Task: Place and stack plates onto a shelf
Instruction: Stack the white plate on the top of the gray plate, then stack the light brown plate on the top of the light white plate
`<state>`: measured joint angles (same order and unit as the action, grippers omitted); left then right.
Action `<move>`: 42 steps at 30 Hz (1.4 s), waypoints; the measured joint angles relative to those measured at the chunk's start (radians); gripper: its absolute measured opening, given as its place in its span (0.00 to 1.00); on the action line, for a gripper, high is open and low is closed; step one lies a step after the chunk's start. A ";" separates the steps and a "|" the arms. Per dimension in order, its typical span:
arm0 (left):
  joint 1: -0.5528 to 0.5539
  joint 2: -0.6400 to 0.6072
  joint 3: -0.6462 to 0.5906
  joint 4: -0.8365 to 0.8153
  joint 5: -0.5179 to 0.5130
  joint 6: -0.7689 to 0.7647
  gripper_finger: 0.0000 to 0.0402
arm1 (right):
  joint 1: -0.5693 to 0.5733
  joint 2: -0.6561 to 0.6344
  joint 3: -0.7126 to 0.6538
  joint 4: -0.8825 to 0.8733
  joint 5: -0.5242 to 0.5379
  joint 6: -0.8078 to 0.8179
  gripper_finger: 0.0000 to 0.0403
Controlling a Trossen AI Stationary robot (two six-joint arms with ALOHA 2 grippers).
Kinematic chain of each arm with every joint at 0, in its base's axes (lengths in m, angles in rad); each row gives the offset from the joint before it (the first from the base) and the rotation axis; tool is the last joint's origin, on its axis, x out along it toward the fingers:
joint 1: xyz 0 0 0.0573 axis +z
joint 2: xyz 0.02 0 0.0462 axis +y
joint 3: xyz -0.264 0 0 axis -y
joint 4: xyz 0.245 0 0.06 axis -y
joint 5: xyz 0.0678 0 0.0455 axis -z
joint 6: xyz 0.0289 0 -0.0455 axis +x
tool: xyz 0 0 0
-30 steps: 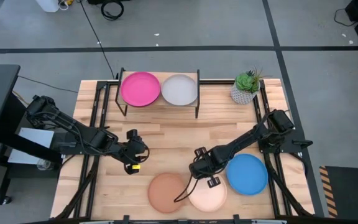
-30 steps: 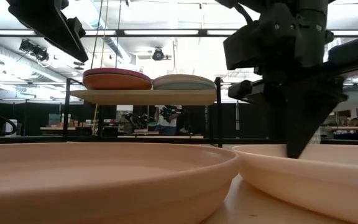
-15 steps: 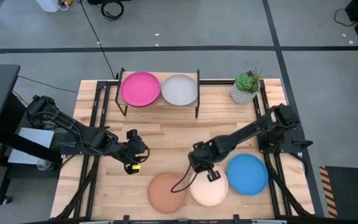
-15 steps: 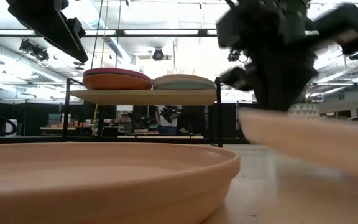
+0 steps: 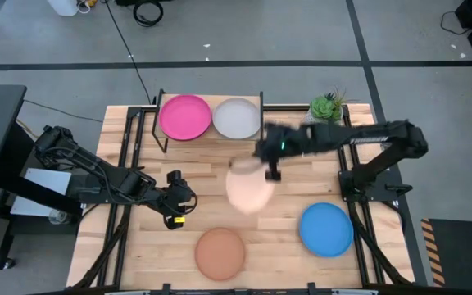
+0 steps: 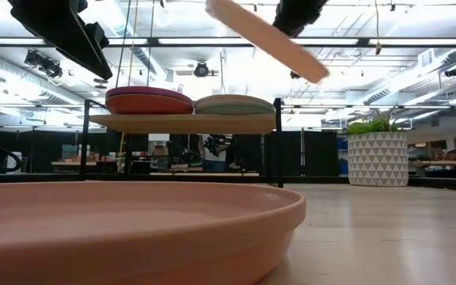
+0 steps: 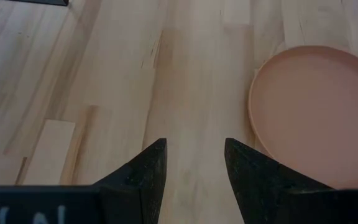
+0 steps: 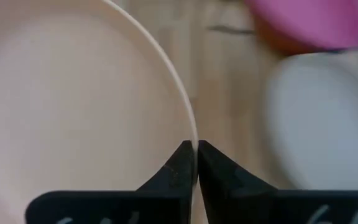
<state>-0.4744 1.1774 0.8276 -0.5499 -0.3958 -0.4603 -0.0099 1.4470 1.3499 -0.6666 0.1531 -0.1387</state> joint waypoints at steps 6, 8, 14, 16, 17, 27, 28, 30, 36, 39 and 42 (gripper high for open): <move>0.000 0.000 0.000 0.000 0.000 0.000 0.42 | -0.239 -0.004 0.108 -0.002 -0.092 -0.003 0.05; 0.000 0.000 0.000 0.000 0.000 0.001 0.42 | -0.312 0.022 0.164 0.004 -0.147 -0.006 0.05; 0.000 0.000 0.000 0.000 0.000 0.001 0.42 | -0.488 0.152 0.328 0.002 -0.262 -0.013 0.05; 0.000 0.000 0.000 0.000 0.000 0.001 0.42 | -0.531 0.204 0.370 0.002 -0.300 -0.010 0.05; 0.000 0.000 0.000 -0.001 0.000 0.000 0.42 | -0.552 0.231 0.386 -0.001 -0.321 -0.005 0.05; -0.001 0.000 -0.001 -0.005 0.000 0.000 0.42 | -0.686 0.419 0.448 -0.081 -0.462 0.012 0.08; -0.001 0.000 -0.001 -0.005 0.000 0.000 0.42 | -0.690 0.425 0.448 -0.088 -0.463 0.011 0.10; -0.001 0.000 -0.001 -0.005 0.000 0.000 0.42 | -0.695 0.432 0.448 -0.098 -0.465 0.007 0.14; -0.001 0.000 -0.001 -0.004 0.000 0.000 0.42 | -0.697 0.412 0.448 -0.097 -0.468 -0.017 0.25; -0.001 0.000 -0.001 -0.004 0.000 -0.001 0.42 | -0.694 0.370 0.449 -0.083 -0.469 -0.018 0.28; -0.001 0.000 -0.001 -0.004 0.000 -0.001 0.42 | -0.678 0.333 0.449 -0.084 -0.468 -0.019 0.29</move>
<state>-0.4755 1.1774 0.8265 -0.5541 -0.3958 -0.4610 -0.6877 1.7801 1.7992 -0.7503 -0.3146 -0.1572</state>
